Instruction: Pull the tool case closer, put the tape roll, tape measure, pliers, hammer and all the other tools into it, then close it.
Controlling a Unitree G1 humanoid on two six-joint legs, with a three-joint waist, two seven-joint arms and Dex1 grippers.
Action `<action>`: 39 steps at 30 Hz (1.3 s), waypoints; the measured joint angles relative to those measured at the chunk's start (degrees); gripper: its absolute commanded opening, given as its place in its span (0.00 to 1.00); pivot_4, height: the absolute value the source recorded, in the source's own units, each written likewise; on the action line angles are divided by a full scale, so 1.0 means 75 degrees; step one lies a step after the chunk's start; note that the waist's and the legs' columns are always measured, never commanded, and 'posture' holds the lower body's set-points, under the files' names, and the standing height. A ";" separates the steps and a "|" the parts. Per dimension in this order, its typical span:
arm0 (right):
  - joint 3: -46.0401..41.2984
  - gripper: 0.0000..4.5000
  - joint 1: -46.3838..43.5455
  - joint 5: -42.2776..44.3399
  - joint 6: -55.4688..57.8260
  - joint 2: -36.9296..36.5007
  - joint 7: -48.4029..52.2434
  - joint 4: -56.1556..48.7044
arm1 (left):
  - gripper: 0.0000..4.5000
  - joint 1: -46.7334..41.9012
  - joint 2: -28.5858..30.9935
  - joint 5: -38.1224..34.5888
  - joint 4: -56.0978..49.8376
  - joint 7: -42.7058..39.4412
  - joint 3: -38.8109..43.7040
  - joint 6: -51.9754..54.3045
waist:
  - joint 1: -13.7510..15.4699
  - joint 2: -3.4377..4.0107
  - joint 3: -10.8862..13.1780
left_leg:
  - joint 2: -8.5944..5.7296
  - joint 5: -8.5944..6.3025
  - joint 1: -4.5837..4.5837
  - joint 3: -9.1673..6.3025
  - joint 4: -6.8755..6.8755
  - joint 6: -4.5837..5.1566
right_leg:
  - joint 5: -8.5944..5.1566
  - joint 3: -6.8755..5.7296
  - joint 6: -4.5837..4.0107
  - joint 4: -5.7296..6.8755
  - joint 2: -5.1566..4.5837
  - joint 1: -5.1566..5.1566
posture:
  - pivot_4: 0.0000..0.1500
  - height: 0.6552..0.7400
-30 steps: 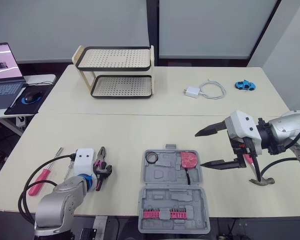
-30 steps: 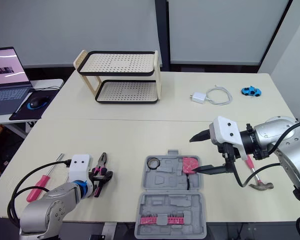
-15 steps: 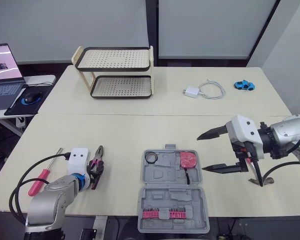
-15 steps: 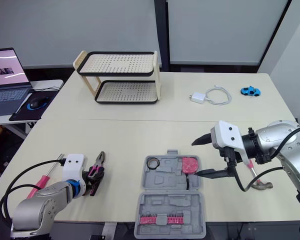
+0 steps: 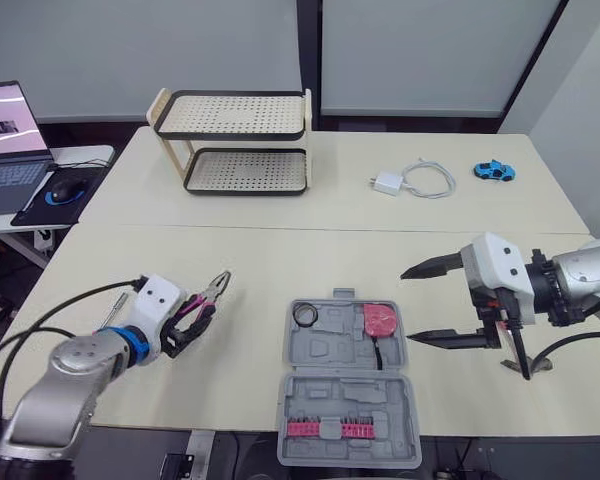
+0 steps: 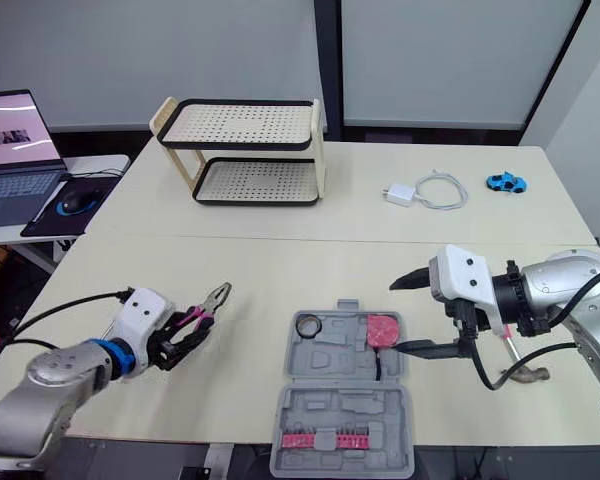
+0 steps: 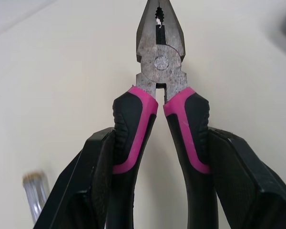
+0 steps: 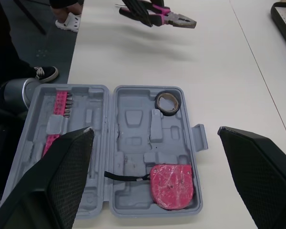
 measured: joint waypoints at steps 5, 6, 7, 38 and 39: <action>-0.0332 1.00 0.0340 0.0126 0.0179 -0.0030 -0.0312 -0.0280 | 0.56 -0.0779 0.0870 -0.0041 0.0176 -0.2080 -0.0681 -0.1106 | 0.0004 0.0009 0.0014 | -0.0002 -0.0002 -0.0002 0.0002 -0.0005 0.0003 | 0.0000 -0.0005 0.0000 -0.0001 0.0009 -0.0001 | 1.00 1.00; -0.0384 1.00 0.0417 0.0150 0.0228 -0.0033 -0.0378 -0.0349 | 0.56 -0.1013 0.0954 -0.0047 0.0213 -0.2408 -0.0857 -0.1225 | 0.0007 0.0005 0.0022 | -0.0002 -0.0002 -0.0004 0.0002 -0.0005 0.0004 | 0.0000 -0.0007 0.0000 0.0000 0.0011 -0.0001 | 1.00 1.00; -0.0518 1.00 0.0558 0.0194 0.0279 -0.0047 -0.0468 -0.0474 | 0.56 -0.1328 0.1012 -0.0055 0.0236 -0.2766 -0.1084 -0.1295 | 0.0010 0.0007 0.0032 | -0.0003 -0.0002 -0.0004 0.0003 -0.0005 0.0004 | 0.0000 -0.0007 0.0000 0.0001 0.0014 -0.0001 | 1.00 1.00; 0.4237 1.00 -0.1542 -0.2118 0.1168 0.3028 -0.3399 0.0437 | 0.56 -0.4389 -0.0011 0.0905 0.0456 -0.4090 -0.3901 -0.0159 | -0.0230 -0.0039 0.0073 | -0.0013 0.0027 -0.0112 -0.0014 0.0043 -0.0040 | 0.0005 -0.0008 0.0005 0.0047 0.0049 -0.0120 | 1.00 1.00; 0.4339 1.00 -0.1643 -0.2186 0.1111 0.3194 -0.3378 0.0582 | 0.56 -0.4414 -0.0049 0.0921 0.0455 -0.4067 -0.3902 -0.0158 | -0.0231 -0.0039 0.0073 | -0.0010 0.0027 -0.0110 -0.0016 0.0042 -0.0040 | 0.0005 -0.0008 0.0005 0.0050 0.0049 -0.0120 | 1.00 1.00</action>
